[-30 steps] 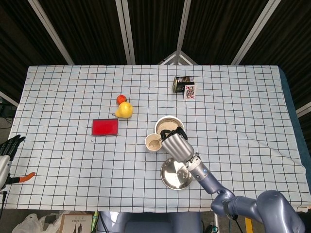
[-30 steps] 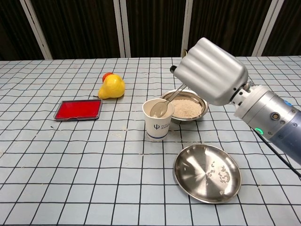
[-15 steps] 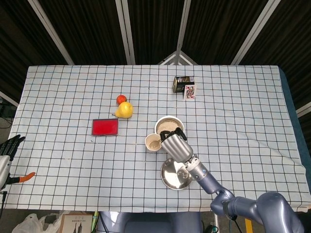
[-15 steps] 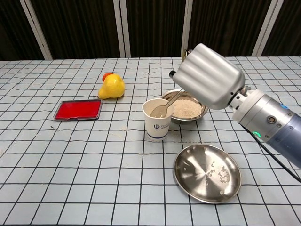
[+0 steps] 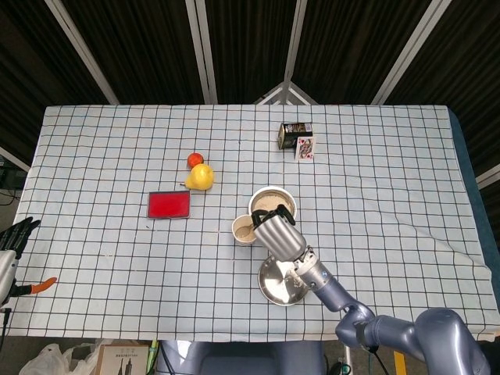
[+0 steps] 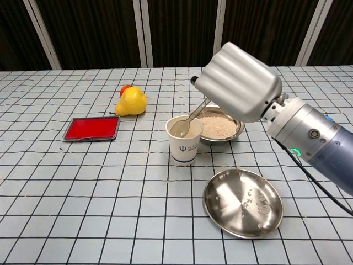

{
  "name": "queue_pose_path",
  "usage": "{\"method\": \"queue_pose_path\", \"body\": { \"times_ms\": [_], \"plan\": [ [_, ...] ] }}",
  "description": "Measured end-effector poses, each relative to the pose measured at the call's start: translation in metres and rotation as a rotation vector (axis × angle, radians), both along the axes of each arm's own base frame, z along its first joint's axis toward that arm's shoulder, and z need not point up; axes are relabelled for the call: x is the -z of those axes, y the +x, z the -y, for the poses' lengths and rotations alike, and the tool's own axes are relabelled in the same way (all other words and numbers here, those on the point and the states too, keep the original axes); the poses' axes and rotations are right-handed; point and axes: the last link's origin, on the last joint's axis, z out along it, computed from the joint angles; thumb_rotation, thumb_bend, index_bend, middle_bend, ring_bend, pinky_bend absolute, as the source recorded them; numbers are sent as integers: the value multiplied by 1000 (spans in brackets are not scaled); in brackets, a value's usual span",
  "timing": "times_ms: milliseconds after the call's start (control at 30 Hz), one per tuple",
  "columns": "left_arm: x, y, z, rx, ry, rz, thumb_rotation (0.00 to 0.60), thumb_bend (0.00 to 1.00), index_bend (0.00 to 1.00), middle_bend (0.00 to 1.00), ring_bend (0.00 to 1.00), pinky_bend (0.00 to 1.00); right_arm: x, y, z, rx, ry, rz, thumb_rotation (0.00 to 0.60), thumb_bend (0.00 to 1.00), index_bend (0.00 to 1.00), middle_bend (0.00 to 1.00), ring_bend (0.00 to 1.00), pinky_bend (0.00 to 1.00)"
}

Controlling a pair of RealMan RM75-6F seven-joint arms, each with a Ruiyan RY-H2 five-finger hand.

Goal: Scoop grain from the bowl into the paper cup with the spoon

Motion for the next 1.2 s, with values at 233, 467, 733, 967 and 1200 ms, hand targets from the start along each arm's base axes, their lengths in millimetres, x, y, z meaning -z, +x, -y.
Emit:
{"method": "queue_pose_path", "body": {
  "times_ms": [233, 467, 733, 967, 1200],
  "plan": [
    [-1, -1, 0, -5, 0, 4, 600, 0, 0, 0, 0, 0, -15, 17, -5, 30, 30, 113, 600, 584, 751, 936, 1000, 924],
    [0, 0, 1, -7, -3, 3, 600, 0, 0, 0, 0, 0, -41, 16, -17, 94, 62, 180, 600, 585, 751, 936, 1000, 924],
    [0, 0, 1, -6, 0, -3, 600, 0, 0, 0, 0, 0, -45, -11, -47, 251, 163, 209, 600, 585, 751, 936, 1000, 924],
    [0, 0, 2, -8, 8, -9, 600, 0, 0, 0, 0, 0, -27, -47, -75, 405, 232, 120, 600, 584, 751, 936, 1000, 924],
    [1, -1, 2, -9, 3, -15, 600, 0, 0, 0, 0, 0, -15, -66, -86, 531, 274, 106, 600, 585, 751, 936, 1000, 924]
  ]
}}
